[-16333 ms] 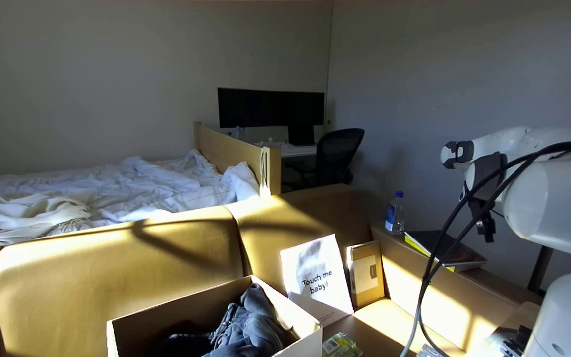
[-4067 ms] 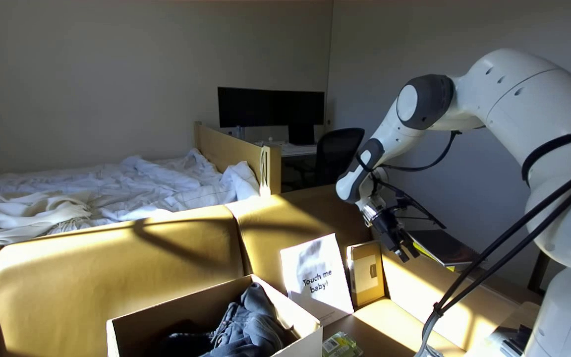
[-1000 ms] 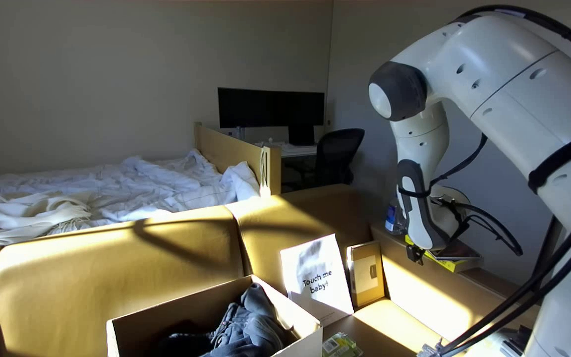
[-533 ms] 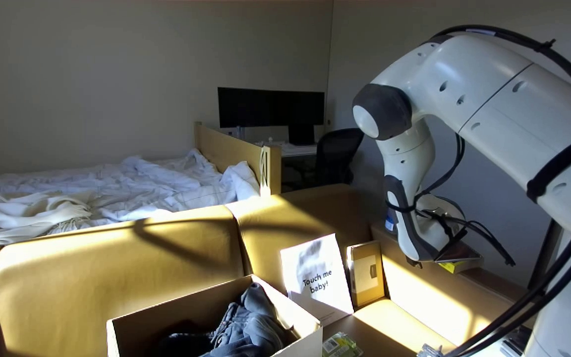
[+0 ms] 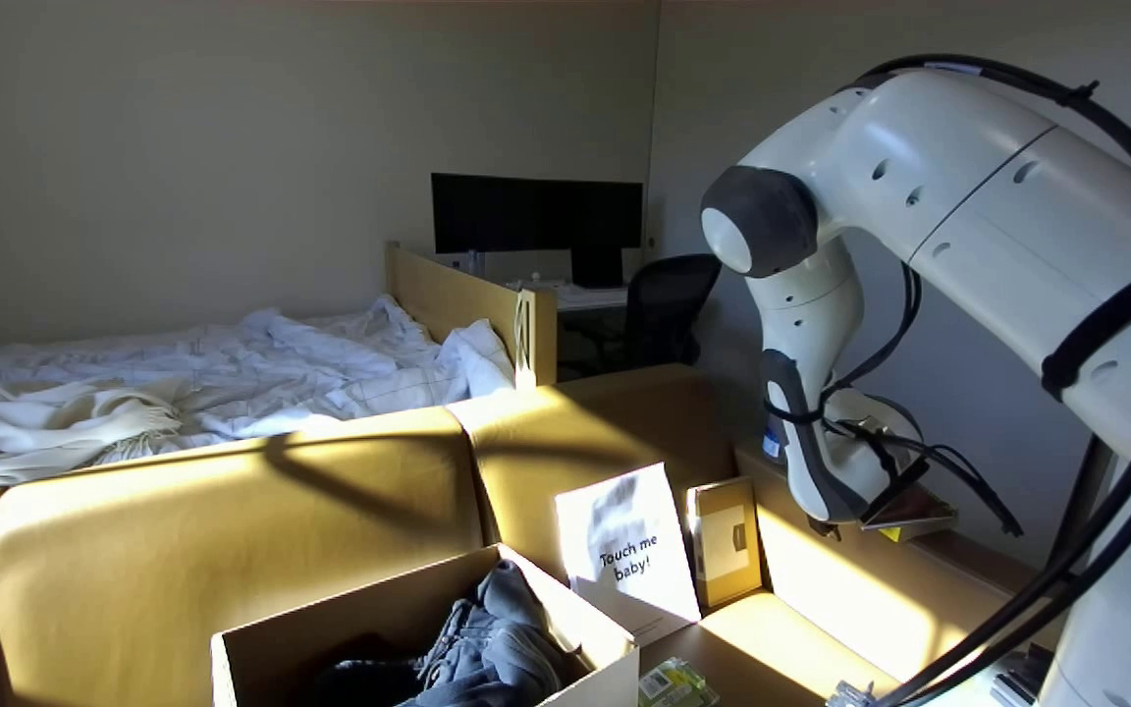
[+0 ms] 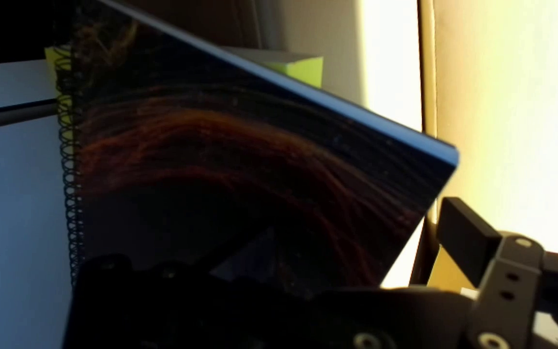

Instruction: Remove the books from the right armrest of the sofa and place them inside the white storage box

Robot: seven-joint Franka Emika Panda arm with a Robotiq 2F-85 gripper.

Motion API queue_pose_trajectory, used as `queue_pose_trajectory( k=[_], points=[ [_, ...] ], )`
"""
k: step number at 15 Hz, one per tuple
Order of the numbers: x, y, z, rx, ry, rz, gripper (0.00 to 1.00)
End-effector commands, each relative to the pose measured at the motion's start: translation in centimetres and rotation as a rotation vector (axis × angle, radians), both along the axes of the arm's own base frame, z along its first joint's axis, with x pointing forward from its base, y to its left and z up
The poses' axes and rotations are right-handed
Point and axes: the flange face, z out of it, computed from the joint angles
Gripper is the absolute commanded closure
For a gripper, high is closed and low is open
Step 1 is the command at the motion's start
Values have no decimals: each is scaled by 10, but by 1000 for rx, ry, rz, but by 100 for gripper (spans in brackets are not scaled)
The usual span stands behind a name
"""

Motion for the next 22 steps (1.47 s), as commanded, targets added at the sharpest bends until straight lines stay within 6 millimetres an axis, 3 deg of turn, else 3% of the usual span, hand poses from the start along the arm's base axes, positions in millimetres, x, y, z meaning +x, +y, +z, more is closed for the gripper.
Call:
queue_pose_trajectory(
  k=[1, 11, 15, 22],
  points=[
    [-9, 2, 0, -12, 20, 2, 32],
    [-4, 1, 14, -38, 0, -17, 97],
    [0, 4, 29, -63, -21, -10, 100],
    [2, 27, 41, -68, -15, 46, 98]
  ],
)
